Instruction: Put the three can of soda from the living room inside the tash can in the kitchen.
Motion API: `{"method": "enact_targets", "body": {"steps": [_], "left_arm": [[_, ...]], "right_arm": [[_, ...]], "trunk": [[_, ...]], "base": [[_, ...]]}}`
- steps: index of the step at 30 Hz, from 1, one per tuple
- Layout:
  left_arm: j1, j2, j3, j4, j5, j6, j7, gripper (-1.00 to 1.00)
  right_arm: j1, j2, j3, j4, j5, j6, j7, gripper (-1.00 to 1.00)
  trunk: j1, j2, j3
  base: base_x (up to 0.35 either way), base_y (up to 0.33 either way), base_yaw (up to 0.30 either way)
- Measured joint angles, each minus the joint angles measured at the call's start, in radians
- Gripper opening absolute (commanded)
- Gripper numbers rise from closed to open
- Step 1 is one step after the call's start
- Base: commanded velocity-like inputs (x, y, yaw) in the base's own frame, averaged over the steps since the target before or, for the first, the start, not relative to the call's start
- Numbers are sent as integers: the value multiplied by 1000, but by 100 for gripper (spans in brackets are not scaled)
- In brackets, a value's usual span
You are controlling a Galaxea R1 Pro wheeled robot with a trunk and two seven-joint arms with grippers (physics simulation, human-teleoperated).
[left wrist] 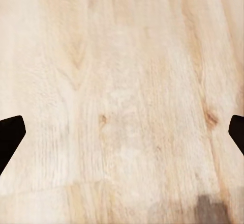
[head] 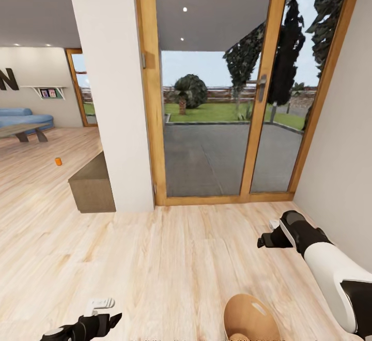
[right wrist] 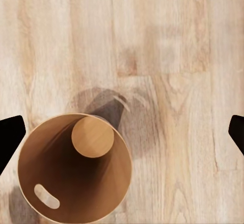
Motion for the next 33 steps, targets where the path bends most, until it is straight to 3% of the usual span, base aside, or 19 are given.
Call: {"method": "enact_targets", "body": {"steps": [33], "left_arm": [[-1, 1, -5, 2, -1, 0, 26, 100]], "right_arm": [[30, -12, -7, 5, -8, -1, 2, 100]], "trunk": [[127, -231, -103]], "base": [[0, 0, 0]]}}
